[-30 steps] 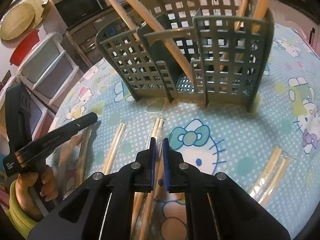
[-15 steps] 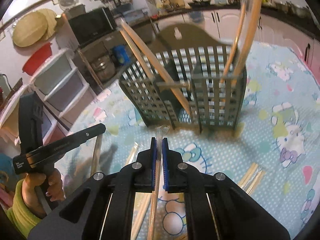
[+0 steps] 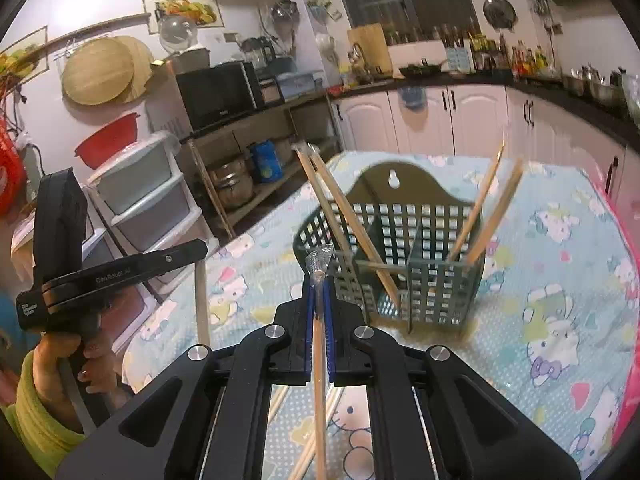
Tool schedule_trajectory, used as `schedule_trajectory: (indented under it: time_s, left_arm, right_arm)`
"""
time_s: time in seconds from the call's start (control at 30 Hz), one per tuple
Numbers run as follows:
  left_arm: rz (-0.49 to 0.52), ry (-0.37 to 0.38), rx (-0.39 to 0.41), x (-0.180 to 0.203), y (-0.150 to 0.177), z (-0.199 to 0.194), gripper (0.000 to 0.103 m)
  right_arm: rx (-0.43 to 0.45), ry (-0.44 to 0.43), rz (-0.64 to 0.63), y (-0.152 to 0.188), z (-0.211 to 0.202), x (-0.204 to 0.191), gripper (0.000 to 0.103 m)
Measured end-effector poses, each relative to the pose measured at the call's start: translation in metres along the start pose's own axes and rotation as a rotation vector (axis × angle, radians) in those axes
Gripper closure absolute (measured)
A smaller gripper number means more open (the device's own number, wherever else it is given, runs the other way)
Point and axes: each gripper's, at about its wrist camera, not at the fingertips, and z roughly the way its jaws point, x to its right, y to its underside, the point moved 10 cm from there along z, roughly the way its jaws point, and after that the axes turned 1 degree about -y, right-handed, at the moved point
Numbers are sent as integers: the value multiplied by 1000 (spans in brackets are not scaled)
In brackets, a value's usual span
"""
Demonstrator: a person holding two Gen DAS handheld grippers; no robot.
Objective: Organize utensils
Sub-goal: 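Lift both held chopsticks upright and carry them above the caddy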
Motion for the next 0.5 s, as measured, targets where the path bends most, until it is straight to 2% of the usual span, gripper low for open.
schedule_trajectory:
  time_s: [0.5]
  left_arm:
    - [36, 52, 69, 33, -27, -19, 100]
  right_arm:
    - [114, 11, -36, -36, -27, -13, 98]
